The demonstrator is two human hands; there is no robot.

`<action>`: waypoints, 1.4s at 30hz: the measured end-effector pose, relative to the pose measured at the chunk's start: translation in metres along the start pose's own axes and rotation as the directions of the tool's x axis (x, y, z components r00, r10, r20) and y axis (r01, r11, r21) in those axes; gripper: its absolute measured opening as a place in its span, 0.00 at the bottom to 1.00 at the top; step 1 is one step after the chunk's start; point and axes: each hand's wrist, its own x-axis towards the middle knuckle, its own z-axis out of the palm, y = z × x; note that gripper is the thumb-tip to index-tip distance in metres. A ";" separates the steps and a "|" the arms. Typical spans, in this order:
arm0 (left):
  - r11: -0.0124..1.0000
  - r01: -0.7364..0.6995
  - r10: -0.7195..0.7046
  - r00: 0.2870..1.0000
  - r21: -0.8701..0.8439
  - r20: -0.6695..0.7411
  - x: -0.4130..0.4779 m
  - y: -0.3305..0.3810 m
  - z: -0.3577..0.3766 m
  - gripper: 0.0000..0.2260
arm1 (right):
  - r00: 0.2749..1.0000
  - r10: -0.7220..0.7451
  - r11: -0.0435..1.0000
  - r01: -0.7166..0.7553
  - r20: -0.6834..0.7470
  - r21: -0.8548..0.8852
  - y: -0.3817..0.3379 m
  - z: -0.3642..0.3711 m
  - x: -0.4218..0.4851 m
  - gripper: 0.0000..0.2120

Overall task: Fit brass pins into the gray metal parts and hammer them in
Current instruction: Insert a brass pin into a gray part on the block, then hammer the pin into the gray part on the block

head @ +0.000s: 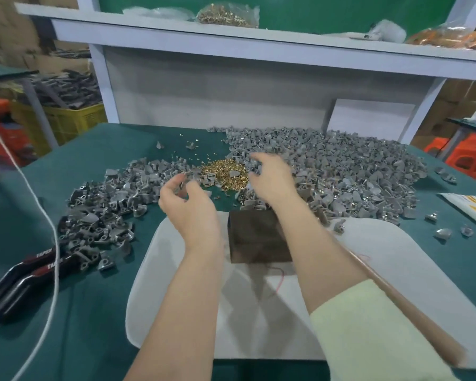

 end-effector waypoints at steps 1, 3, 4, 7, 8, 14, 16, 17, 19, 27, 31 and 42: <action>0.999 0.034 -0.035 0.999 -0.042 -0.030 0.002 -0.001 0.000 0.08 | 0.993 -0.094 0.996 0.093 0.074 0.011 -0.011 0.010 0.000 0.20; 0.994 0.064 -0.070 0.996 -0.086 -0.061 0.004 -0.003 0.001 0.08 | 0.950 -0.171 0.981 0.189 0.261 -0.044 -0.032 0.032 -0.001 0.16; 0.993 0.067 -0.073 0.995 -0.093 -0.065 0.004 -0.003 0.000 0.08 | 0.930 -0.153 0.974 0.200 0.333 -0.109 -0.040 0.042 0.000 0.16; 0.992 0.078 -0.083 0.995 -0.096 -0.055 0.004 -0.004 0.000 0.08 | 0.927 -0.097 0.940 0.205 0.362 -0.273 -0.057 0.060 0.001 0.09; 0.993 0.077 -0.082 0.995 -0.093 -0.050 0.004 -0.004 0.001 0.08 | 0.932 -0.102 0.935 0.209 0.347 -0.287 -0.060 0.061 0.003 0.06; 0.997 0.068 -0.068 0.997 -0.042 0.021 0.003 -0.008 0.003 0.08 | 0.965 -0.138 0.988 0.151 0.223 -0.045 -0.054 0.041 0.005 0.04; 0.999 0.053 -0.053 0.996 0.007 0.068 0.001 -0.009 0.004 0.10 | 0.977 -0.134 0.983 0.109 0.168 0.149 -0.043 0.016 0.000 0.07; 0.999 0.041 -0.044 0.993 0.033 0.105 0.000 -0.010 0.005 0.11 | 0.976 -0.141 0.967 0.101 0.164 0.234 -0.037 0.000 -0.005 0.08; 0.997 0.017 -0.034 0.974 0.078 0.226 -0.004 -0.010 0.007 0.10 | 0.975 -0.158 0.936 0.098 0.154 0.337 -0.024 -0.030 -0.018 0.07; 0.902 -0.380 0.143 0.712 0.206 0.687 -0.036 -0.006 0.016 0.08 | 0.992 -0.106 0.889 0.065 0.064 0.454 0.004 -0.082 -0.072 0.03; 0.843 -0.467 0.132 0.662 0.268 0.738 -0.040 -0.009 0.016 0.07 | 0.989 -0.103 0.893 0.044 0.109 0.448 0.013 -0.083 -0.081 0.06; 0.987 -0.139 0.115 0.959 0.078 0.259 0.000 -0.002 0.002 0.11 | 0.977 -0.093 0.994 0.102 0.190 -0.040 -0.006 0.002 -0.021 0.06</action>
